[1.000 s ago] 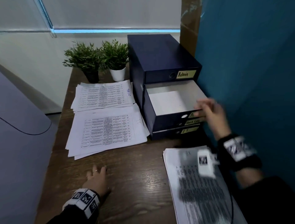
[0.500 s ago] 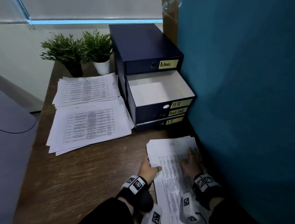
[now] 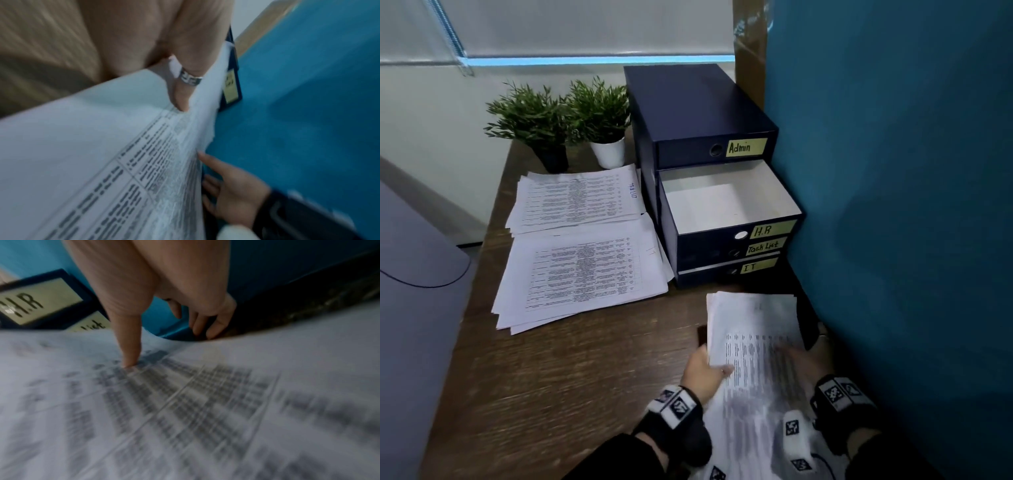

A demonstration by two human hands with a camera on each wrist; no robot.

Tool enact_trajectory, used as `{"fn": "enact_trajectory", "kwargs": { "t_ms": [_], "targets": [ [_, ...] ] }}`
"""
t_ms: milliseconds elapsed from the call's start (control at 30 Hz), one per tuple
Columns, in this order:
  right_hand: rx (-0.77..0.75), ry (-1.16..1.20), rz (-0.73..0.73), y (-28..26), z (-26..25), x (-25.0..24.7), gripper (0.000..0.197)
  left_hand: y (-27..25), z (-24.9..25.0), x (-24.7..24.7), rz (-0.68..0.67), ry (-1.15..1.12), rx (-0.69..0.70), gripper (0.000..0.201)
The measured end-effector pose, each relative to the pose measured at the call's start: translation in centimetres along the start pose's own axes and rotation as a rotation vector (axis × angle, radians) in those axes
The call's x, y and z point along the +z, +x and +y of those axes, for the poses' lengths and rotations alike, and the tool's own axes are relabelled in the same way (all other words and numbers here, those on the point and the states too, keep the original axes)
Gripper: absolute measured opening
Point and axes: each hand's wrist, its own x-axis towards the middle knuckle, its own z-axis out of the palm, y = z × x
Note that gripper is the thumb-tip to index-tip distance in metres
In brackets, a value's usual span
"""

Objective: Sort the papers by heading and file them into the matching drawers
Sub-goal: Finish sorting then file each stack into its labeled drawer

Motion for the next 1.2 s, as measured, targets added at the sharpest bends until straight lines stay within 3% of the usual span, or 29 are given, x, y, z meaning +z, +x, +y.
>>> {"fn": "enact_trajectory", "kwargs": {
  "t_ms": [100,233,300,400,467,533,633,700,800,867,900,1000,1100,1167,1200],
  "targets": [
    [-0.086,0.202,-0.18,-1.8,-2.8,0.2,0.089,-1.7,2.6,-4.1,-0.088,-0.107,0.097,0.035],
    [-0.302,0.317,-0.526,-6.2,-7.9,2.5,0.065,-4.7,7.3,-9.6,0.021,-0.133,0.321,0.047],
    [-0.396,0.357,-0.559,-8.5,-10.7,3.9,0.066,-6.4,9.8,-11.3,0.112,-0.148,0.451,0.044],
    [-0.557,0.384,-0.622,-11.9,-14.5,5.6,0.04,-8.5,12.3,-13.7,0.303,-0.107,0.656,0.045],
    [-0.608,0.366,-0.641,-13.2,-15.6,6.4,0.04,-8.8,12.2,-15.6,0.373,-0.101,0.746,0.049],
    [-0.608,0.307,-0.66,-13.5,-15.2,7.6,0.041,-8.1,10.7,-17.0,0.331,-0.075,0.709,0.048],
    [-0.51,0.2,-0.707,-12.9,-13.4,9.1,0.034,-6.6,7.6,-17.6,0.192,0.051,0.512,0.024],
    [-0.483,0.156,-0.69,-12.5,-12.6,9.6,0.018,-5.9,5.9,-17.4,0.166,0.047,0.426,0.02],
    [-0.481,0.095,-0.669,-12.8,-13.1,9.9,0.021,-5.6,5.0,-17.1,0.242,-0.052,0.433,0.023],
    [-0.509,0.078,-0.613,-13.1,-13.9,9.7,0.036,-6.1,5.3,-17.1,0.327,-0.059,0.476,0.007],
    [-0.539,0.097,-0.538,-13.4,-14.6,9.5,0.051,-6.6,5.8,-17.4,0.361,0.027,0.528,0.011],
    [-0.858,0.007,-0.169,-14.6,-18.2,7.7,0.088,-8.3,8.5,-19.0,0.386,0.51,0.669,0.044],
    [-1.185,-0.322,0.032,-16.6,-22.1,6.5,0.101,-9.3,11.1,-19.9,0.314,0.835,0.798,0.055],
    [-1.291,-0.607,-0.065,-17.2,-23.8,6.3,0.089,-10.0,12.2,-19.8,0.265,0.902,0.851,0.057],
    [-1.272,-0.677,-0.241,-17.0,-24.2,6.3,0.071,-10.1,12.4,-20.0,0.268,0.907,0.832,0.051]
  ]
}}
